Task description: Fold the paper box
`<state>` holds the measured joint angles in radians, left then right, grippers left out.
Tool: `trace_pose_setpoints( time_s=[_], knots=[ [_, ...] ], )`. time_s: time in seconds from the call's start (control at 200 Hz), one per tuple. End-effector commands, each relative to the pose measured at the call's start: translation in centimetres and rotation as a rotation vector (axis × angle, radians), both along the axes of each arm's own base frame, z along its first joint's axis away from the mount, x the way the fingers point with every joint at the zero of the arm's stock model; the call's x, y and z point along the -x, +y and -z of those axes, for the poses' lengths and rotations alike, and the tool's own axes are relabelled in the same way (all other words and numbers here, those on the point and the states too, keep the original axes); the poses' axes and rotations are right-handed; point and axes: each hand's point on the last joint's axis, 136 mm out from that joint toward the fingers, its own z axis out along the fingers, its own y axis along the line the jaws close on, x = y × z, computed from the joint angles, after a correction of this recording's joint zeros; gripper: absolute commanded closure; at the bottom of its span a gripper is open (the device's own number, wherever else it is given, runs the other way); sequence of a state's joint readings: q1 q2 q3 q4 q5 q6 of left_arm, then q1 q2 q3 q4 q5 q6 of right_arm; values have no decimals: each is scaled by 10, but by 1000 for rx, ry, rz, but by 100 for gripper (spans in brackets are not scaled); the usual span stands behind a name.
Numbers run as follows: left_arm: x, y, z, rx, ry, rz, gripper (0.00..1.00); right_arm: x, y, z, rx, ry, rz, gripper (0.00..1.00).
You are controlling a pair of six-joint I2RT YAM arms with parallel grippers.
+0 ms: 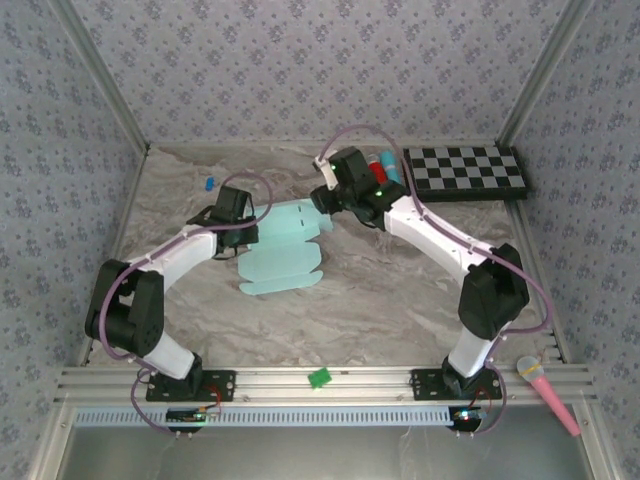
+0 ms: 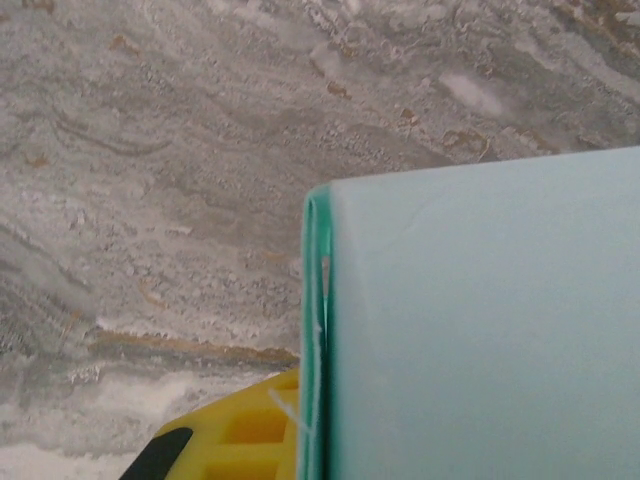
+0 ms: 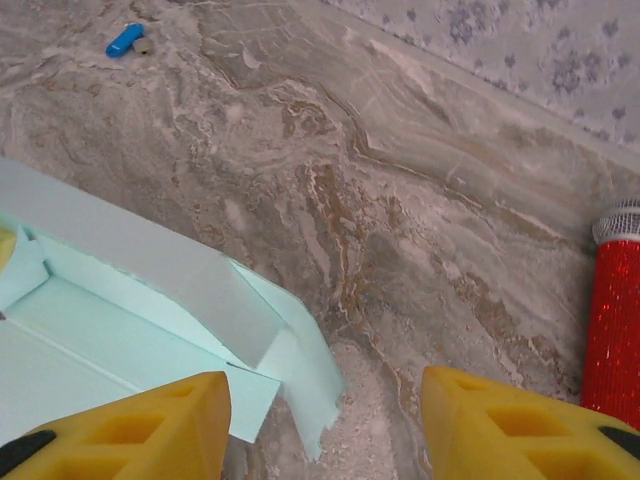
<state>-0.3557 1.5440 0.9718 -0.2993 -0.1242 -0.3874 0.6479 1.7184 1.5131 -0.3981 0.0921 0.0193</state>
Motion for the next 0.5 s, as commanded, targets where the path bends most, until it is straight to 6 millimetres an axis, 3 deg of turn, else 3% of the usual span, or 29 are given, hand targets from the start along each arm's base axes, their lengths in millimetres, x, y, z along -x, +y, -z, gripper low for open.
trace_pose_setpoints(
  time_s=[0.0, 0.245, 0.495],
  knots=[
    [5, -3, -24, 39, -4, -17, 100, -1, -7, 8, -37, 109, 80, 53],
    [10, -4, -26, 39, 27, -11, 100, -6, 15, 16, -30, 167, 22, 77],
    [9, -5, -29, 46, 24, -7, 100, -5, 32, 28, -6, 213, -13, 89]
  ],
)
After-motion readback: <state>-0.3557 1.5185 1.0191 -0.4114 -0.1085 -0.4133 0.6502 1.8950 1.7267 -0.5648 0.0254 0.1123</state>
